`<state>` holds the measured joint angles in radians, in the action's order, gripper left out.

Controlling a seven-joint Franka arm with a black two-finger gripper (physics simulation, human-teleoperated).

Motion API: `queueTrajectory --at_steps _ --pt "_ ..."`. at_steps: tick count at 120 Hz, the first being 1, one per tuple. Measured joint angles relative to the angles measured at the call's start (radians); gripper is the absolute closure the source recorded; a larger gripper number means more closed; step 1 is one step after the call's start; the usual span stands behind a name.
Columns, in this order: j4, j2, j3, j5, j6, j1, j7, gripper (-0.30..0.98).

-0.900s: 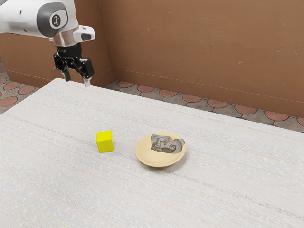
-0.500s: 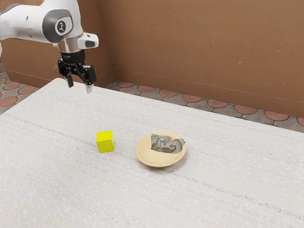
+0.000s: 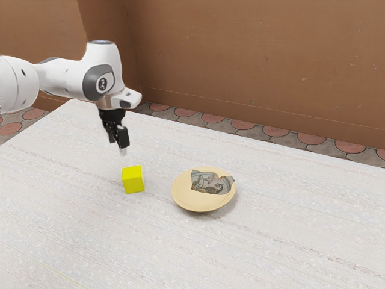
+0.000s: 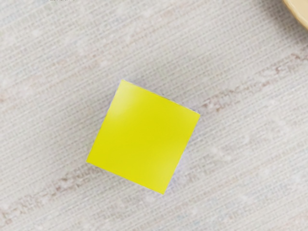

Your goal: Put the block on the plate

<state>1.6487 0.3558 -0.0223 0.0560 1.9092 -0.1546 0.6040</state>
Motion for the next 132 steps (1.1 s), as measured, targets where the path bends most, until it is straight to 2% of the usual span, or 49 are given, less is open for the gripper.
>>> queueTrajectory --at_steps 26,57,91,132 --pt "0.079 0.022 0.001 0.004 0.096 -0.003 0.156 0.00" --pt "0.072 0.097 -0.001 0.008 0.145 0.023 0.278 0.00" --pt "0.047 0.169 -0.001 0.027 0.244 0.023 0.357 0.00" --pt "0.037 0.235 -0.001 0.028 0.294 0.024 0.397 0.01"
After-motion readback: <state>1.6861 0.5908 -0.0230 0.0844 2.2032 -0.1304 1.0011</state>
